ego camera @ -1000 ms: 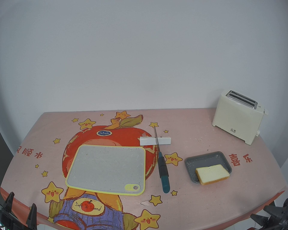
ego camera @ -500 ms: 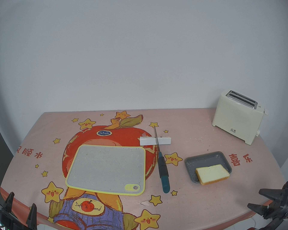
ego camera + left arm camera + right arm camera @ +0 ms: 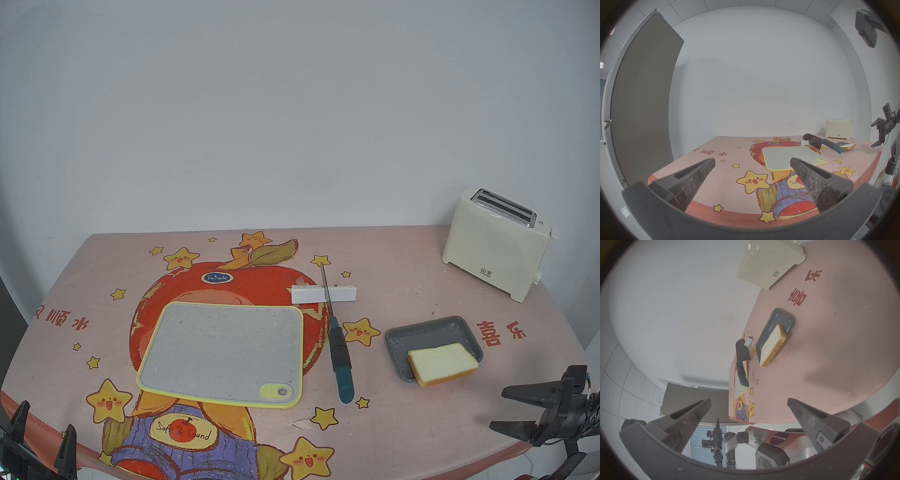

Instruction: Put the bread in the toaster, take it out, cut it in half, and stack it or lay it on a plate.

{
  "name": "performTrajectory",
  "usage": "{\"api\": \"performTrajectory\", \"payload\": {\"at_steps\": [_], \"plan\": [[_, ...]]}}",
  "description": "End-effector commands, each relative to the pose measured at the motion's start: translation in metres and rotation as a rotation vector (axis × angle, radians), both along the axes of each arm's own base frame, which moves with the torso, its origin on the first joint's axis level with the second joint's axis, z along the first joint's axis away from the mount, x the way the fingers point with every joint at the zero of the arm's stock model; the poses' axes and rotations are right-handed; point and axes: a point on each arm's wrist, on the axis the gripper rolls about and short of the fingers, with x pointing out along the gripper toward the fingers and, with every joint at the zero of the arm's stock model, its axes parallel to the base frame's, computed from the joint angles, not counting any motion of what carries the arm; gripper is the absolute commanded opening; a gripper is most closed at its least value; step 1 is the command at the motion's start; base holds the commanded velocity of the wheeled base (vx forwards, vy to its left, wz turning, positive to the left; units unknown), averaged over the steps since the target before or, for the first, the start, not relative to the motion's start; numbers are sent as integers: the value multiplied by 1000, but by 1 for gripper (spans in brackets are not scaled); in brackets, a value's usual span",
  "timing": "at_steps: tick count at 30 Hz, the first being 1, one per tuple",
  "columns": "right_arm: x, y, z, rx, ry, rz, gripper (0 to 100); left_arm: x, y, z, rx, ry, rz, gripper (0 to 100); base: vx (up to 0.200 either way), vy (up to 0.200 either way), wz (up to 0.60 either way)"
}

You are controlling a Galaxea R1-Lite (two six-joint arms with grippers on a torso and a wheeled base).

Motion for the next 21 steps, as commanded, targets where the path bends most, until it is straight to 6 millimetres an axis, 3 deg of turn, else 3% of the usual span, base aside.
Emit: {"api": "performTrajectory", "payload": {"at_steps": [1,7,15,21], "plan": [[8,8,-12,-27,103,72,100,0,0,-5,0,4,1,100,0,0,0],[13,14,-9,-27,99,113,100,0,0,-5,0,4,1,100,0,0,0],[35,22,-12,-24,83,115,100,0,0,-5,0,4,1,100,0,0,0],[38,29,-14,-26,90,160,100,0,0,-5,0,4,1,100,0,0,0]]}}
